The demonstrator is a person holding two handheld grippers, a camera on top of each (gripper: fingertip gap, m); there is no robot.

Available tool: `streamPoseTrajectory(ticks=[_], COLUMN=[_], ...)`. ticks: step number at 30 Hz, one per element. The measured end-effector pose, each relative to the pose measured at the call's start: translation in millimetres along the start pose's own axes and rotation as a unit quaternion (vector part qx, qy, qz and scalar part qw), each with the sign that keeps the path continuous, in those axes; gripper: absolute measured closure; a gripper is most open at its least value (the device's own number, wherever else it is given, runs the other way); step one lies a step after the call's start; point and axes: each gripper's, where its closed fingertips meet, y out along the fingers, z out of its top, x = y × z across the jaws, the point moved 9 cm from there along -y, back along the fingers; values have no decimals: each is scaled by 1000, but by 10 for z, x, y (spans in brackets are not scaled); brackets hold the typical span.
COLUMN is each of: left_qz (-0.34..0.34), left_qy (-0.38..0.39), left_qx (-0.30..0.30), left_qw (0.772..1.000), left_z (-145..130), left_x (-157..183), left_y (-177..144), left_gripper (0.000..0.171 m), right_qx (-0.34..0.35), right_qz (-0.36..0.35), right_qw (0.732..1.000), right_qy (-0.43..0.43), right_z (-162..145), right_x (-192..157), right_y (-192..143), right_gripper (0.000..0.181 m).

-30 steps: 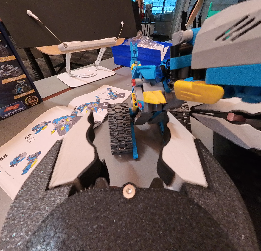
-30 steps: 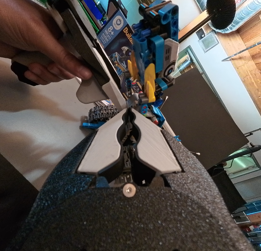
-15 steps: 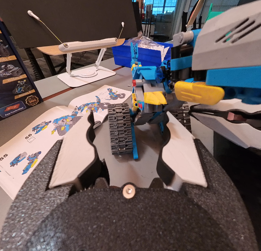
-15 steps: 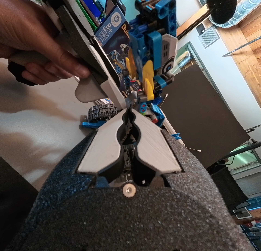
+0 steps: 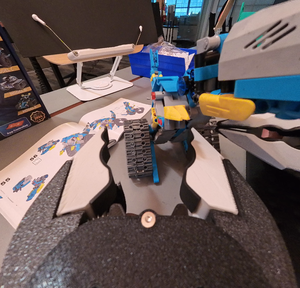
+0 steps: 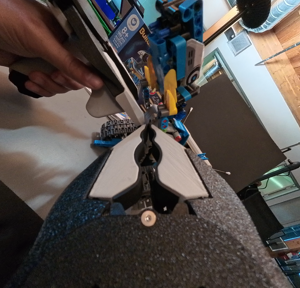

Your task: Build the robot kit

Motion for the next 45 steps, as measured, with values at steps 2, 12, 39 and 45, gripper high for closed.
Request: streamPoseTrajectory(ticks=[2, 12, 39, 45], left_qz=[0, 2, -55, -100], left_qy=[0, 7, 19, 97], left_qx=[0, -13, -75, 4], left_qw=[1000, 1000, 996, 990], left_z=[1, -36, -181, -64], left_x=[2, 8, -20, -6], left_y=[-1, 0, 77, -59], left_gripper=[75, 75, 98, 85], right_qx=[0, 20, 69, 117], right_qz=[-3, 1, 65, 116], right_qw=[1000, 1000, 990, 974], right_qy=[-1, 1, 101, 158], right_z=[1, 35, 34, -61], right_x=[5, 2, 110, 295], right_y=[-2, -34, -209, -346], right_gripper=[181, 181, 181, 181])
